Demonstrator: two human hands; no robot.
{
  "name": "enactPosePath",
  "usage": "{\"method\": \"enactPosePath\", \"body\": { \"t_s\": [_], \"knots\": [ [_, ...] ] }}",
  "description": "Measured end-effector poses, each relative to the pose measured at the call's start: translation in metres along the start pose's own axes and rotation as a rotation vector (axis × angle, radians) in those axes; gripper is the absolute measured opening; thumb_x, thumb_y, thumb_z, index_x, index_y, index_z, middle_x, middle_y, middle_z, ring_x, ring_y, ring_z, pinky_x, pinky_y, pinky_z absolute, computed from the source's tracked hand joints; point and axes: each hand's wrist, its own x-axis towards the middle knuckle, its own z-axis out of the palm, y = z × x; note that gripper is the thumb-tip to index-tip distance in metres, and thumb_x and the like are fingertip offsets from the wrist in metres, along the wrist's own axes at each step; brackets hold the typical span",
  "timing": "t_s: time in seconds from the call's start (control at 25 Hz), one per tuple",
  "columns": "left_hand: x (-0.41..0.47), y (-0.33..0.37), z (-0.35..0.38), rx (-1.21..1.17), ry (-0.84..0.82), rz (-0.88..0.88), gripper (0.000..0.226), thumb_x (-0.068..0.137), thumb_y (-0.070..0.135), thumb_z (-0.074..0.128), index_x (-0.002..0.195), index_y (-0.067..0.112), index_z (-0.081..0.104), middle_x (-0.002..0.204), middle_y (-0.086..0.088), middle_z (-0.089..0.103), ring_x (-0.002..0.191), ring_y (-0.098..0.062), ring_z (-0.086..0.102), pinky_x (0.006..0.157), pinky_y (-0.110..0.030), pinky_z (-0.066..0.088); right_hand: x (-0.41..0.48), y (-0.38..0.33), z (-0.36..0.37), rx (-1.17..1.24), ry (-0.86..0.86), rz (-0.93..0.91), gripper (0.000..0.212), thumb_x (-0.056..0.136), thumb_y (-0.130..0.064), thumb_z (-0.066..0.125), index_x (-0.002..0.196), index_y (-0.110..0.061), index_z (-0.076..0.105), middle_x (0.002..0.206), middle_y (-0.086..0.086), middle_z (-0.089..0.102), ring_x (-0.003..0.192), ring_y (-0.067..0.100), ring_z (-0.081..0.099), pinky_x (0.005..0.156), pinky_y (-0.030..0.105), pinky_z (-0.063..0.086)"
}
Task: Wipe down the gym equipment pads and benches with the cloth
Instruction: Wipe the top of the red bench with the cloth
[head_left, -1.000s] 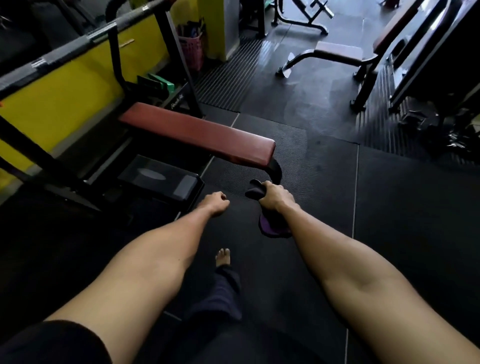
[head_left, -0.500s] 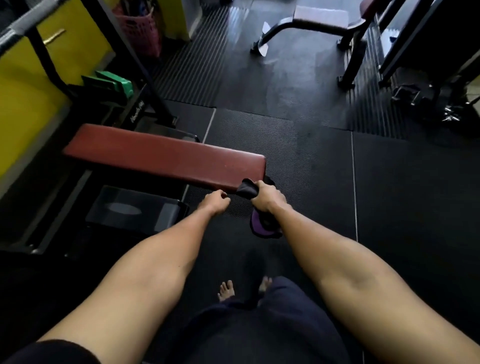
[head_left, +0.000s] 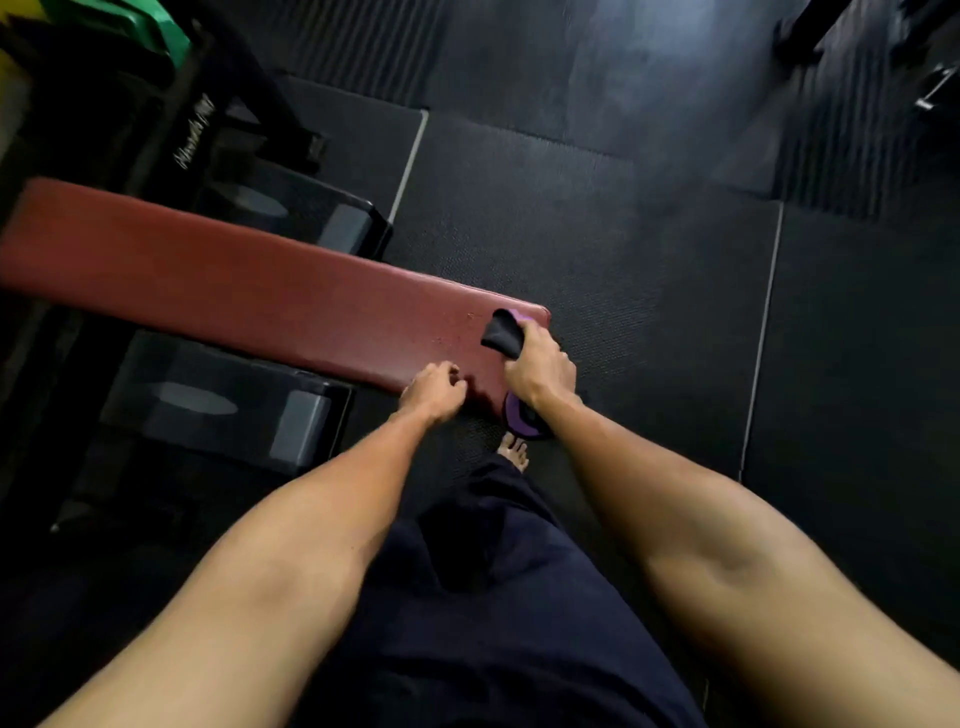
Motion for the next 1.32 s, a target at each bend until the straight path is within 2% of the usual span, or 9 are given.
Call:
{"method": "enactPosePath", "body": {
  "t_s": [0.16, 0.28, 0.4, 0.48, 0.72, 0.88, 1.08, 1.2, 1.32],
  "knots": [
    [0.077, 0.009, -0.001, 0.043, 0.032, 0.015, 0.041, 0.101, 0.034, 0.050, 0.137, 0.016, 0.054, 0.146, -0.011, 0.047, 0.135, -0.032, 0.043, 0.114, -0.041, 0.034, 0.071, 0.001, 0.032, -0.003, 0.073, 0.059, 0.072, 0.092, -0.018, 0.056, 0.158, -0.024, 0.027, 0.156, -0.002, 0.036, 0.119, 0.035, 0.056, 0.090, 0.048, 0.048],
    [0.130, 0.012, -0.005, 0.123, 0.167, 0.114, 0.049, 0.099, 0.029, 0.052, 0.145, 0.015, 0.048, 0.158, -0.010, 0.036, 0.147, -0.027, 0.029, 0.122, -0.040, 0.019, 0.110, 0.003, 0.061, 0.016, 0.004, 0.088, 0.073, 0.095, -0.028, 0.055, 0.160, -0.026, 0.023, 0.160, -0.002, 0.027, 0.135, 0.035, 0.043, 0.100, 0.053, 0.044],
    [0.178, 0.003, -0.008, 0.260, 0.268, 0.248, 0.057, 0.097, 0.026, 0.049, 0.152, 0.018, 0.040, 0.164, -0.009, 0.027, 0.154, -0.025, 0.017, 0.126, -0.043, 0.003, 0.141, 0.015, 0.100, -0.129, -0.040, 0.033, 0.075, 0.097, -0.054, 0.049, 0.162, -0.030, 0.020, 0.170, 0.003, 0.009, 0.155, 0.037, 0.007, 0.125, 0.052, 0.013],
    [0.205, -0.011, -0.007, 0.328, 0.314, 0.338, 0.059, 0.095, 0.029, 0.043, 0.154, 0.021, 0.039, 0.164, -0.008, 0.028, 0.154, -0.025, 0.017, 0.126, -0.046, 0.003, 0.158, 0.022, 0.127, -0.217, 0.019, -0.015, 0.079, 0.095, -0.064, 0.043, 0.162, -0.029, 0.021, 0.172, 0.005, 0.002, 0.156, 0.038, -0.010, 0.126, 0.051, -0.007],
    [0.239, -0.050, 0.017, 0.439, 0.556, 0.555, 0.057, 0.099, 0.032, 0.040, 0.154, 0.019, 0.041, 0.162, -0.008, 0.036, 0.152, -0.027, 0.028, 0.125, -0.051, 0.013, 0.200, 0.011, 0.166, -0.241, 0.342, -0.095, 0.068, 0.093, -0.062, 0.041, 0.157, -0.037, 0.036, 0.166, 0.007, 0.030, 0.155, 0.042, 0.012, 0.123, 0.064, 0.006],
    [0.238, -0.050, 0.017, 0.441, 0.559, 0.549, 0.059, 0.098, 0.035, 0.042, 0.155, 0.017, 0.040, 0.162, -0.009, 0.035, 0.152, -0.030, 0.027, 0.125, -0.053, 0.012, 0.221, 0.013, 0.155, -0.208, 0.338, -0.090, 0.062, 0.084, -0.059, 0.047, 0.136, -0.031, 0.061, 0.141, 0.005, 0.059, 0.140, 0.039, 0.043, 0.119, 0.062, 0.023],
    [0.236, -0.047, 0.017, 0.449, 0.537, 0.529, 0.061, 0.096, 0.036, 0.044, 0.155, 0.020, 0.040, 0.162, -0.008, 0.035, 0.152, -0.030, 0.025, 0.123, -0.056, 0.014, 0.213, 0.074, 0.122, -0.166, 0.367, 0.110, 0.055, 0.087, -0.060, 0.048, 0.130, -0.028, 0.062, 0.136, 0.003, 0.058, 0.123, 0.034, 0.052, 0.103, 0.049, 0.042],
    [0.237, -0.049, 0.017, 0.460, 0.557, 0.530, 0.061, 0.096, 0.036, 0.043, 0.155, 0.020, 0.039, 0.162, -0.008, 0.035, 0.152, -0.031, 0.026, 0.124, -0.056, 0.012, 0.214, 0.053, 0.134, -0.143, 0.384, 0.240, 0.059, 0.087, -0.058, 0.043, 0.131, -0.026, 0.062, 0.141, 0.006, 0.056, 0.137, 0.039, 0.044, 0.119, 0.056, 0.024],
    [0.241, -0.054, 0.021, 0.476, 0.589, 0.550, 0.058, 0.099, 0.037, 0.039, 0.155, 0.018, 0.039, 0.161, -0.009, 0.035, 0.151, -0.032, 0.027, 0.124, -0.056, 0.013, 0.234, -0.007, 0.151, -0.150, 0.316, 0.142, 0.054, 0.083, -0.056, 0.042, 0.120, -0.026, 0.068, 0.126, 0.005, 0.065, 0.135, 0.037, 0.047, 0.123, 0.059, 0.010]
  ]
}}
